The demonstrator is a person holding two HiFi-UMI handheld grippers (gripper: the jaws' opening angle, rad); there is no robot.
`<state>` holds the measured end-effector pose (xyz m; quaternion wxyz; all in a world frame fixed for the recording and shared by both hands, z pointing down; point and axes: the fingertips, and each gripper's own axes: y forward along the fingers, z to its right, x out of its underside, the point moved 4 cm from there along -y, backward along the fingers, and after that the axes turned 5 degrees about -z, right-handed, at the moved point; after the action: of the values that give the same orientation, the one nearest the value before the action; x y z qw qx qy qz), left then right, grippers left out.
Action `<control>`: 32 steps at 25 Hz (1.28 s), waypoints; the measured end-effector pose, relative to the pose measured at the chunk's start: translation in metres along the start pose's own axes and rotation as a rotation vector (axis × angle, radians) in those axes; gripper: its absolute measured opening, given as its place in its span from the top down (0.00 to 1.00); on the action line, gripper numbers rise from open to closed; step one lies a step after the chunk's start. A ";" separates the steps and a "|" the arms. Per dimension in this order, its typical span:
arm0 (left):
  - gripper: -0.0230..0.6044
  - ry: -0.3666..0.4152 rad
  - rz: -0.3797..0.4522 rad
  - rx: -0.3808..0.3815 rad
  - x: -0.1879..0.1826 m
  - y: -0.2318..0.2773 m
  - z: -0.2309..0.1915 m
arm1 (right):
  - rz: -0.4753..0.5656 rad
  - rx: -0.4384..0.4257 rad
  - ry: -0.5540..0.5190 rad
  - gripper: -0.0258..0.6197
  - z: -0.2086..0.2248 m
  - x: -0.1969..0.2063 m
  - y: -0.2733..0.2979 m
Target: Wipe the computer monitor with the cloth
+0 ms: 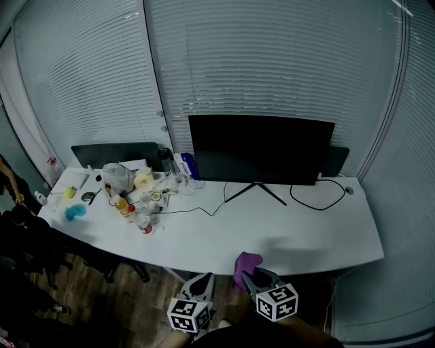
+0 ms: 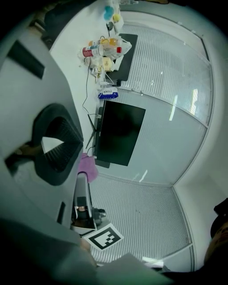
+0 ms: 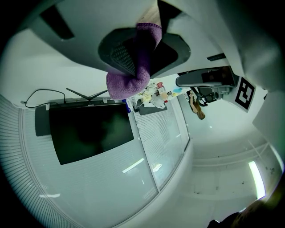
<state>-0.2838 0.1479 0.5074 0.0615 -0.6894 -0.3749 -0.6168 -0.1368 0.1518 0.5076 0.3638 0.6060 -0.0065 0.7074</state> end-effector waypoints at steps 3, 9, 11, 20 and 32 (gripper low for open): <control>0.96 0.003 0.006 0.001 -0.002 -0.004 0.002 | 0.003 0.001 -0.002 0.81 -0.003 0.000 -0.004; 0.96 0.009 0.005 0.012 0.003 -0.006 0.007 | -0.006 -0.005 0.000 0.81 -0.010 0.011 -0.011; 0.96 0.014 0.005 0.019 0.003 -0.005 0.010 | -0.005 -0.005 0.002 0.82 -0.011 0.013 -0.013; 0.96 0.026 -0.003 0.041 0.002 0.000 0.022 | -0.006 0.006 0.017 0.82 -0.006 0.017 -0.023; 0.96 0.049 -0.003 0.046 -0.002 0.004 0.032 | 0.008 0.012 0.023 0.82 0.000 0.017 -0.030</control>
<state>-0.2558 0.1619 0.4991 0.0857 -0.6718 -0.3885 -0.6248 -0.1210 0.1822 0.5093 0.3575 0.5998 -0.0003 0.7158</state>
